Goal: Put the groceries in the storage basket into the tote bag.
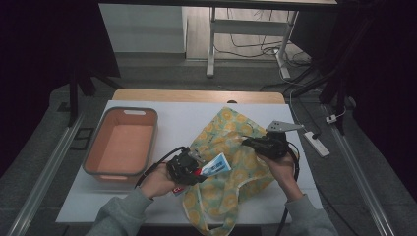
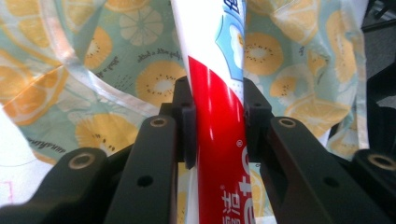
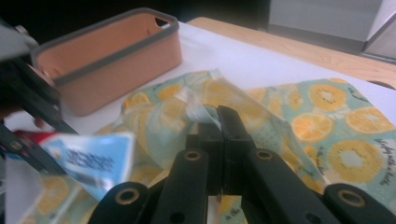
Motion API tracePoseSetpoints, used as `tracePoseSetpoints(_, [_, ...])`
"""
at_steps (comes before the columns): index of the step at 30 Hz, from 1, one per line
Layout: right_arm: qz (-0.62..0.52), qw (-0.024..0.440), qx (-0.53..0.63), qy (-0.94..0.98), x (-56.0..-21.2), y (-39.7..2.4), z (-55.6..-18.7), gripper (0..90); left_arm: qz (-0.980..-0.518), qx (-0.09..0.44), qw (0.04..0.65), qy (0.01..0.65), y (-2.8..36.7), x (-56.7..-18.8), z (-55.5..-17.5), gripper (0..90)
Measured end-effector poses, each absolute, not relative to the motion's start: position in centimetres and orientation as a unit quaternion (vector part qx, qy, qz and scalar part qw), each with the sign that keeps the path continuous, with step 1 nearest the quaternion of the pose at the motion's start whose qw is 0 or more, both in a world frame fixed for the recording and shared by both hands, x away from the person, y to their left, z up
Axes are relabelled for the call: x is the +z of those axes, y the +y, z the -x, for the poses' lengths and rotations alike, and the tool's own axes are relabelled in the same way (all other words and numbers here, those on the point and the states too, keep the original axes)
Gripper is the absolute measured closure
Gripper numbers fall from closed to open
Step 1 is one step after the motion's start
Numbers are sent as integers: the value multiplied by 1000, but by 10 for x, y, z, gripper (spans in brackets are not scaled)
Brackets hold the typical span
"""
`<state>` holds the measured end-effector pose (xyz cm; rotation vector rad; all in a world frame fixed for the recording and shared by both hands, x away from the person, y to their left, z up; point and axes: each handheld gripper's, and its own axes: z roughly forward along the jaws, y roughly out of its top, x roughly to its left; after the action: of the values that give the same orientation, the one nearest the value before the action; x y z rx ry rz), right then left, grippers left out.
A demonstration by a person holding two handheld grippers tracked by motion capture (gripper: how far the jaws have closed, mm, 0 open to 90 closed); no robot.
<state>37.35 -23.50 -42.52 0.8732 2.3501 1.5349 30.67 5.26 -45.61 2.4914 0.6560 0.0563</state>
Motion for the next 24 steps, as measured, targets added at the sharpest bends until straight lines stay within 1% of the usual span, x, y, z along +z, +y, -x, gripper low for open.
tracePoseSetpoints(5, [-289, 90, 532, 791, -421, -232, -370, 890, -933, 31, 257, 251, 47, -459, -308, 730])
tracePoseSetpoints(9, [-283, 78, 535, 792, -421, -228, -368, 890, -932, 28, 262, 250, 42, -458, -310, 729])
tracePoseSetpoints(13, [-279, 72, 535, 795, -423, -222, -368, 890, -932, 28, 266, 243, 26, -457, -313, 728])
tracePoseSetpoints(19, [-272, 64, 538, 795, -422, -217, -365, 890, -929, 28, 273, 248, 4, -460, -328, 727])
tracePoseSetpoints(24, [-272, 63, 541, 793, -422, -218, -364, 890, -921, 24, 290, 259, -6, -462, -340, 726])
